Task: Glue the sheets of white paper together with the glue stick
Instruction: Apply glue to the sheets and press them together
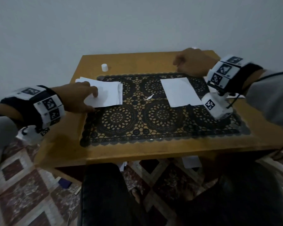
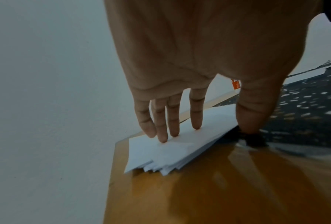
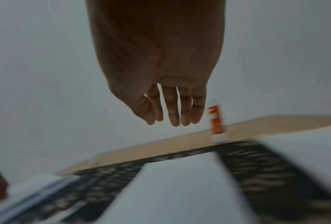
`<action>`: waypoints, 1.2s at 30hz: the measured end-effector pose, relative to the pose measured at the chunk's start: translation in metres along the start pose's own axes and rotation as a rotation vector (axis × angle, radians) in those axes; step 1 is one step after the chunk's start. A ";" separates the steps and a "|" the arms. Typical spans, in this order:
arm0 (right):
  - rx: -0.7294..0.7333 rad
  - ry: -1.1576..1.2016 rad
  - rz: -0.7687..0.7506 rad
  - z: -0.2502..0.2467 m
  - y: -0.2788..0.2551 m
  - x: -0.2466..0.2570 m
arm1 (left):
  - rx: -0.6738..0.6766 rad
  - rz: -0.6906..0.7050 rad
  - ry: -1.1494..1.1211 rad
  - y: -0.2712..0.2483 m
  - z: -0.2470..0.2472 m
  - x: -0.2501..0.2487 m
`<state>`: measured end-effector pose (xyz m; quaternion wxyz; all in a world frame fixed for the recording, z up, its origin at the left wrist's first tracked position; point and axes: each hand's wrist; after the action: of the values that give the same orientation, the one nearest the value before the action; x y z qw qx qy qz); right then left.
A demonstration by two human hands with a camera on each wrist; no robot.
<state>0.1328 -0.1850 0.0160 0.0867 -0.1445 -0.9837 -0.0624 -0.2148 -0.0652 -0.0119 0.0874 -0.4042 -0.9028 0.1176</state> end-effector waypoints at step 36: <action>-0.098 0.124 0.358 0.018 0.010 -0.081 | -0.103 0.092 -0.121 0.161 -0.041 -0.189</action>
<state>0.2091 -0.1949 -0.0155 0.1498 -0.3173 -0.9308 -0.1025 0.0336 -0.0973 -0.0303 0.0063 -0.4416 -0.8917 0.0989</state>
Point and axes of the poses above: each hand's wrist, its own y-axis towards the middle knuckle, its own z-axis out of the palm, x = y × z, and after that the axes turned 7 degrees about -y, right-handed
